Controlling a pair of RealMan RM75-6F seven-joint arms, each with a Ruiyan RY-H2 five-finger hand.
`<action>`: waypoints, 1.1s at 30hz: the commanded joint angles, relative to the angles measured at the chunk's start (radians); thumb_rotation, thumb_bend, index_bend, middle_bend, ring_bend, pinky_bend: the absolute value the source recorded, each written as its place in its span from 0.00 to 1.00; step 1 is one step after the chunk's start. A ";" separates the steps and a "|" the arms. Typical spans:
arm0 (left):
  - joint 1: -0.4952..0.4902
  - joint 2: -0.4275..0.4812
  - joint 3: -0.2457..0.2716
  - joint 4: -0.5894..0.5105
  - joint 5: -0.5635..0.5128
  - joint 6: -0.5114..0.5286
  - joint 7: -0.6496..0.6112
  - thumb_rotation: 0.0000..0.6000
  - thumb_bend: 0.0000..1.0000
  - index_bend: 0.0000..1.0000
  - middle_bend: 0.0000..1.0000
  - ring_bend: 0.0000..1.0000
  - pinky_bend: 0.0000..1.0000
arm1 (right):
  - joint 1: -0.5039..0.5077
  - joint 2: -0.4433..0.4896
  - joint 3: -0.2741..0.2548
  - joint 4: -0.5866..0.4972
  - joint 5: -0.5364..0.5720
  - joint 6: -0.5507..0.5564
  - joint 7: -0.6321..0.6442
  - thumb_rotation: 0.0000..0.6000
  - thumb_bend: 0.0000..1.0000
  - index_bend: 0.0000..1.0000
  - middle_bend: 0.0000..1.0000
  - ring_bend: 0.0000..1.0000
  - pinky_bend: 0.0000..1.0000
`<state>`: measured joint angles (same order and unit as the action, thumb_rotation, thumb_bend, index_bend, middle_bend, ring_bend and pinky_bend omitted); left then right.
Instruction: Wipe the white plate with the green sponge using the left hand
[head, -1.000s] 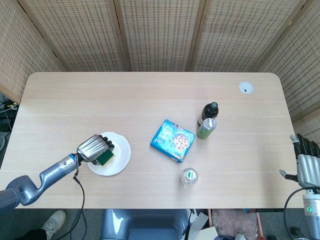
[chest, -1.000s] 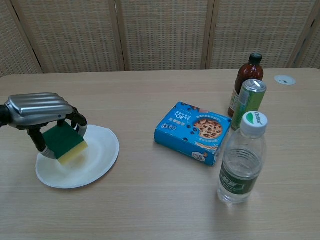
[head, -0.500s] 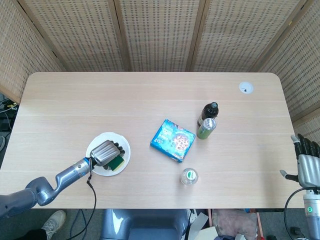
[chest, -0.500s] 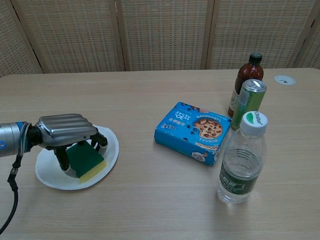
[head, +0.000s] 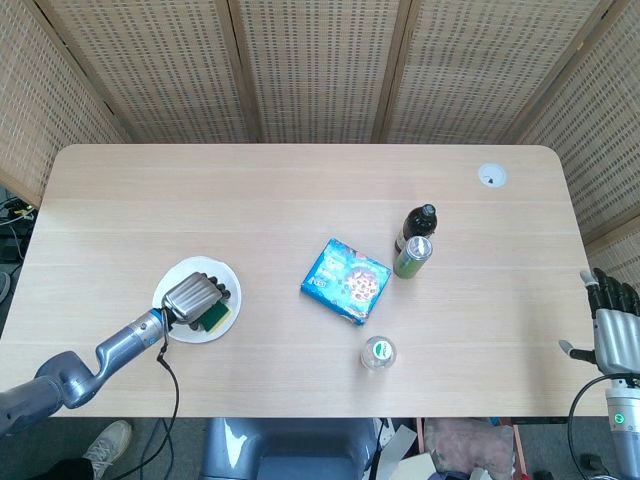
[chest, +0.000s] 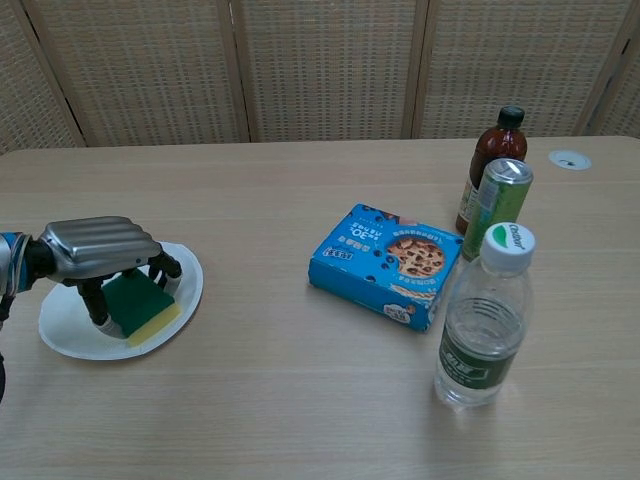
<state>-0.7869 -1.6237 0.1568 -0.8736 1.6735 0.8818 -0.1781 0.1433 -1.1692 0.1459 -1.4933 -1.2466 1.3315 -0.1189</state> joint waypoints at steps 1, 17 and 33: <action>0.003 0.000 0.001 0.011 0.002 0.009 -0.026 1.00 0.04 0.54 0.44 0.37 0.48 | 0.000 0.000 0.000 -0.001 -0.001 0.002 -0.001 1.00 0.00 0.01 0.00 0.00 0.00; -0.014 -0.005 0.009 -0.100 0.043 0.052 -0.051 1.00 0.05 0.54 0.44 0.37 0.48 | -0.003 0.002 -0.002 -0.008 -0.008 0.010 0.000 1.00 0.00 0.01 0.00 0.00 0.00; -0.022 0.071 -0.046 -0.130 -0.037 0.004 0.021 1.00 0.05 0.54 0.44 0.37 0.48 | 0.002 -0.003 -0.002 -0.001 -0.001 -0.001 -0.005 1.00 0.00 0.01 0.00 0.00 0.00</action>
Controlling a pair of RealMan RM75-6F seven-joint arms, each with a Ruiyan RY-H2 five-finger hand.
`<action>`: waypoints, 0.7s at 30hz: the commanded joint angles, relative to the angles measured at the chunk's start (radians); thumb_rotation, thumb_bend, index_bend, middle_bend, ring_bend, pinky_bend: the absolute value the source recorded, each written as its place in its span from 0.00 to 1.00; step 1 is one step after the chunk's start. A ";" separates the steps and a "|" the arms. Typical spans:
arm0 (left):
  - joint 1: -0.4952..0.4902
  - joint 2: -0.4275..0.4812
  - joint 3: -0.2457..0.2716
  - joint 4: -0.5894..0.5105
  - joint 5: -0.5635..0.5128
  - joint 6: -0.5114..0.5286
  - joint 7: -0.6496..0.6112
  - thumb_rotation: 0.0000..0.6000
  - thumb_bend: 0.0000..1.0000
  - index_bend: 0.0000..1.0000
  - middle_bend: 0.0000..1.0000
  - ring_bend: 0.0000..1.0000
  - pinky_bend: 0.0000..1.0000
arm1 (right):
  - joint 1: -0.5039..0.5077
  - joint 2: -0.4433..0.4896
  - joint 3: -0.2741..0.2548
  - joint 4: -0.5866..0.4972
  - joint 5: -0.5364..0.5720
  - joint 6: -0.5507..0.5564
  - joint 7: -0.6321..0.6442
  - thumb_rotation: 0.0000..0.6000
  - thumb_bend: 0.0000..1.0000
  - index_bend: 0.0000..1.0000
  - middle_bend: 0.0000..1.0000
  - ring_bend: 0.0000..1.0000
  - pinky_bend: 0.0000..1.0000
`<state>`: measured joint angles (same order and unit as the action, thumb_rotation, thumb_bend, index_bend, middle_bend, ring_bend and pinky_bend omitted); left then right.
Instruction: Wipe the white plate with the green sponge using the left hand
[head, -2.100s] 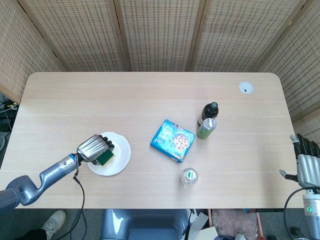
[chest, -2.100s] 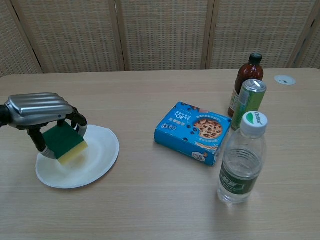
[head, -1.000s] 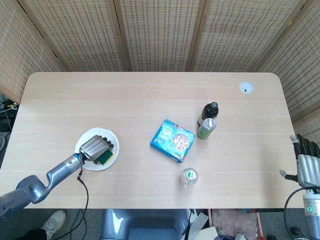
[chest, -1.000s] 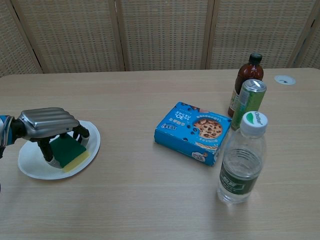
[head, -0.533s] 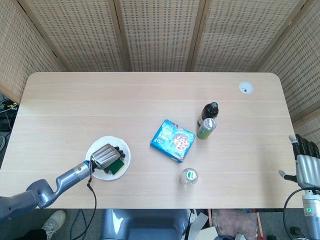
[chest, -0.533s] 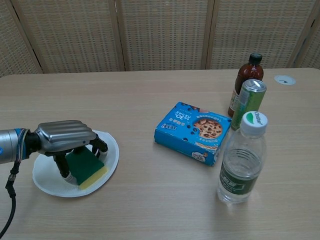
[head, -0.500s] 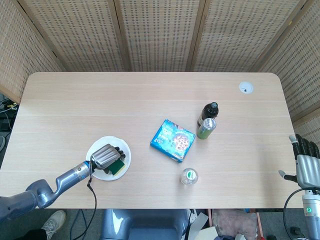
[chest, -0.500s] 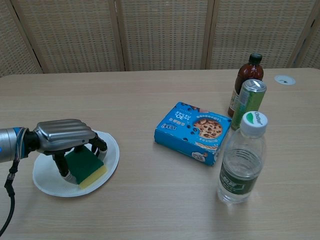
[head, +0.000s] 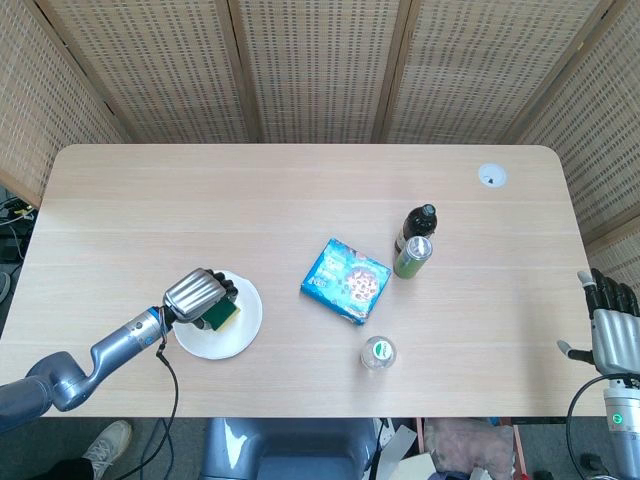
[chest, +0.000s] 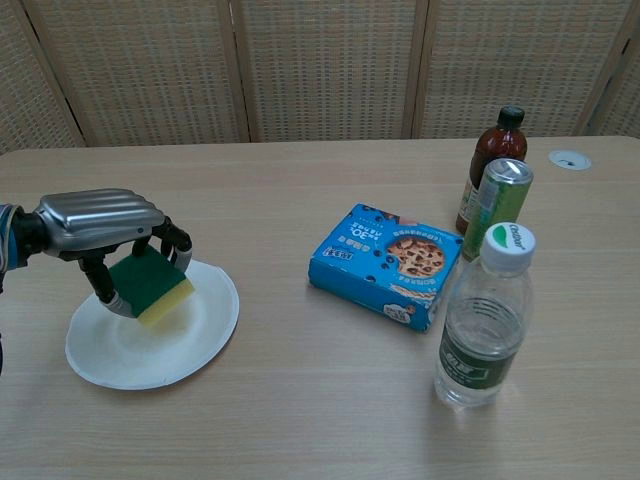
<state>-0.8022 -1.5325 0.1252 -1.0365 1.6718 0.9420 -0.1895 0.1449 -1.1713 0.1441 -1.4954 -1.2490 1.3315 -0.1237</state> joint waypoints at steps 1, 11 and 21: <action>-0.008 -0.030 -0.013 0.046 -0.038 -0.066 0.039 1.00 0.05 0.54 0.44 0.37 0.48 | 0.001 -0.001 0.000 0.002 0.003 -0.002 0.000 1.00 0.00 0.01 0.00 0.00 0.00; -0.014 -0.117 -0.002 0.147 -0.031 -0.107 0.049 1.00 0.06 0.54 0.44 0.37 0.48 | 0.006 -0.006 0.000 0.007 0.009 -0.014 -0.006 1.00 0.00 0.01 0.00 0.00 0.00; -0.036 -0.177 -0.032 0.185 -0.048 -0.131 0.104 1.00 0.06 0.54 0.45 0.37 0.48 | 0.005 -0.007 0.001 0.008 0.012 -0.011 -0.007 1.00 0.00 0.01 0.00 0.00 0.00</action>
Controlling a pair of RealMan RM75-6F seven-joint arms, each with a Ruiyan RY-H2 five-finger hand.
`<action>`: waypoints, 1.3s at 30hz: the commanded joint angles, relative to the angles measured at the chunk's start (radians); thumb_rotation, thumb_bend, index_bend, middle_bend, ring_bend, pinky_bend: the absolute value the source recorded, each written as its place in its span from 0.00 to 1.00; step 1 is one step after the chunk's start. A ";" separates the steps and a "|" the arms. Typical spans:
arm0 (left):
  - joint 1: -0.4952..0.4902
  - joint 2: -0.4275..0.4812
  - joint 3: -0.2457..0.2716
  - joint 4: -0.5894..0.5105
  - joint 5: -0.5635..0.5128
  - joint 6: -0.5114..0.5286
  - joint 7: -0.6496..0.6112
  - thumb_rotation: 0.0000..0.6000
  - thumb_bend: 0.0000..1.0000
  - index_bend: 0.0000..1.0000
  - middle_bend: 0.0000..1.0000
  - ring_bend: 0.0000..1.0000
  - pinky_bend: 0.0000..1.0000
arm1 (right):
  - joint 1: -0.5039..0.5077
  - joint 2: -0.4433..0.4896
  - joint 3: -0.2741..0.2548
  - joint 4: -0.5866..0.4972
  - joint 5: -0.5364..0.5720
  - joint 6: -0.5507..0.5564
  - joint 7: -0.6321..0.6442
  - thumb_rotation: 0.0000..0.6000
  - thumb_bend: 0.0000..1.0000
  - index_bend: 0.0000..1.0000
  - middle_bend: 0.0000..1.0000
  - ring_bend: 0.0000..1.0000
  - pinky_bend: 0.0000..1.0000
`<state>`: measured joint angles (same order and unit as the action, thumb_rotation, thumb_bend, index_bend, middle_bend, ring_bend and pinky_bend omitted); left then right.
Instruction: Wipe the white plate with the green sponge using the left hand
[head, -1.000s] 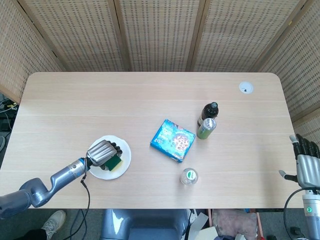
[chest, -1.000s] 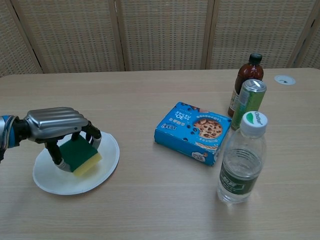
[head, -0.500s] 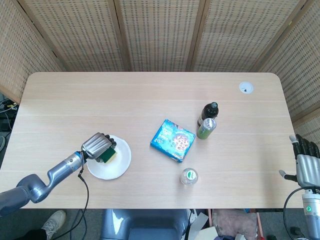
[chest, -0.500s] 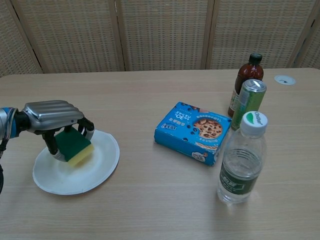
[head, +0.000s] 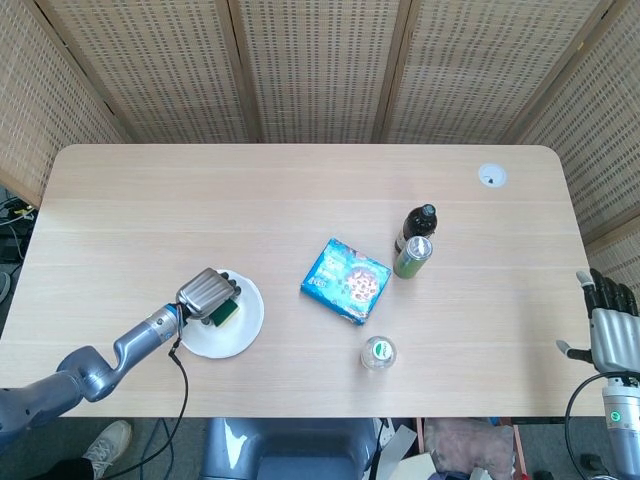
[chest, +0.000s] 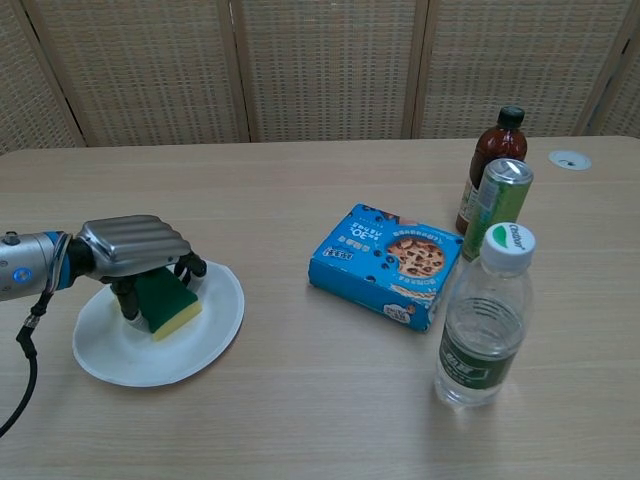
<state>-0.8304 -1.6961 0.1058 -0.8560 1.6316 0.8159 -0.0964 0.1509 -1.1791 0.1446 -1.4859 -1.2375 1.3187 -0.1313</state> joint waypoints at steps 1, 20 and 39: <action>-0.010 -0.019 -0.017 0.006 -0.012 -0.009 0.015 1.00 0.06 0.54 0.45 0.37 0.48 | -0.001 0.001 0.001 -0.001 0.000 0.002 0.001 1.00 0.00 0.01 0.00 0.00 0.00; 0.023 0.077 0.040 -0.048 0.008 0.006 0.010 1.00 0.07 0.54 0.45 0.37 0.48 | -0.003 0.005 -0.001 -0.007 -0.003 0.003 0.007 1.00 0.00 0.01 0.00 0.00 0.00; 0.007 0.077 -0.006 -0.037 -0.027 -0.001 0.090 1.00 0.08 0.54 0.46 0.37 0.48 | -0.006 0.009 0.000 -0.007 -0.002 0.008 0.012 1.00 0.00 0.01 0.00 0.00 0.00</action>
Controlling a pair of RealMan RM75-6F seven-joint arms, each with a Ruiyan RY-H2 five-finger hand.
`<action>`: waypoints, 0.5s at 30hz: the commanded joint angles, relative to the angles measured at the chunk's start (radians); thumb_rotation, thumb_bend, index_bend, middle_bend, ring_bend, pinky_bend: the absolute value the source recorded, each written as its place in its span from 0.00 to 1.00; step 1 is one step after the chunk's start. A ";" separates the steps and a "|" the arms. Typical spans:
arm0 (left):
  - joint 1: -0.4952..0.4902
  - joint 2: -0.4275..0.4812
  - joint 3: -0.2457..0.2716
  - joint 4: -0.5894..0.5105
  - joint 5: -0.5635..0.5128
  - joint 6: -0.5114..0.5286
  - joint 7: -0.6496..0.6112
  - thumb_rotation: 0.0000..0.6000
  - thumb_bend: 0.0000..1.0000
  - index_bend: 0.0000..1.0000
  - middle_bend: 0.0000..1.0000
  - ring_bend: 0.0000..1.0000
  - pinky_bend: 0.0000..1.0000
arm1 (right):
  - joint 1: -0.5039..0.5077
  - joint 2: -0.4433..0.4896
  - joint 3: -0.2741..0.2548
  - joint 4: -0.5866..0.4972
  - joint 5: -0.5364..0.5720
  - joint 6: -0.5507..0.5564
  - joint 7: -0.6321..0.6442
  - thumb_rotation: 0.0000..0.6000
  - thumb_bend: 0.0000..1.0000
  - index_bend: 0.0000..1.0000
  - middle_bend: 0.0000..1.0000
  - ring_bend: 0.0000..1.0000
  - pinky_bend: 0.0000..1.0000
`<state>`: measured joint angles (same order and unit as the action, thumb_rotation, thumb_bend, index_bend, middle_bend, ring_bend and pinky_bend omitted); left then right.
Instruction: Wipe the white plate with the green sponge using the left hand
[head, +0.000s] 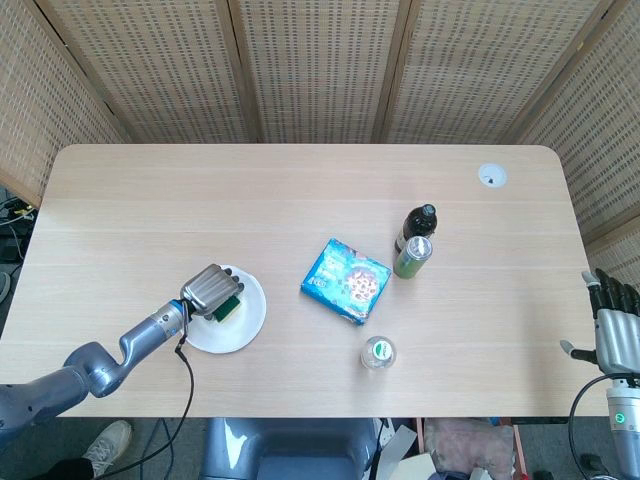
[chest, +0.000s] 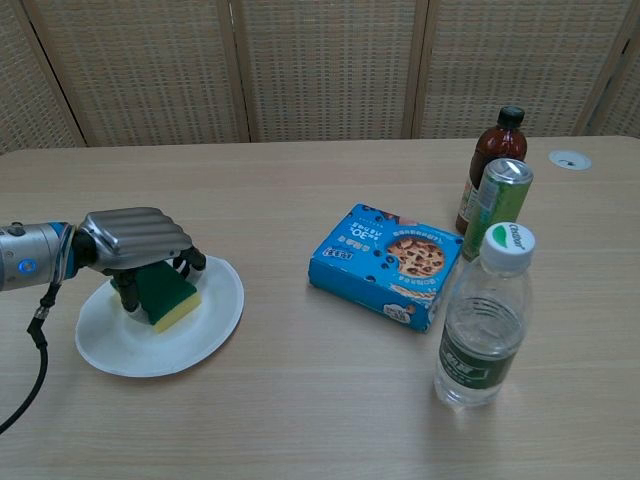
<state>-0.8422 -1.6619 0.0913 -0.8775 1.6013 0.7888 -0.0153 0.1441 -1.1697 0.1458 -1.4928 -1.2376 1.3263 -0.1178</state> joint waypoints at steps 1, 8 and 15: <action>0.023 0.057 0.009 -0.023 0.003 0.037 0.003 1.00 0.08 0.54 0.46 0.37 0.48 | 0.001 -0.001 -0.002 -0.001 -0.002 0.000 -0.002 1.00 0.00 0.01 0.00 0.00 0.00; 0.041 0.120 0.002 -0.090 0.032 0.146 -0.139 1.00 0.08 0.54 0.46 0.37 0.48 | 0.002 -0.003 -0.003 -0.004 -0.006 0.001 -0.008 1.00 0.00 0.01 0.00 0.00 0.00; 0.009 0.111 0.031 -0.168 0.081 0.119 -0.187 1.00 0.09 0.54 0.46 0.37 0.48 | 0.003 -0.006 -0.003 -0.003 -0.003 0.000 -0.015 1.00 0.00 0.01 0.00 0.00 0.00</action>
<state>-0.8260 -1.5437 0.1160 -1.0389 1.6783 0.9178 -0.2048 0.1472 -1.1753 0.1429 -1.4962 -1.2404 1.3259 -0.1332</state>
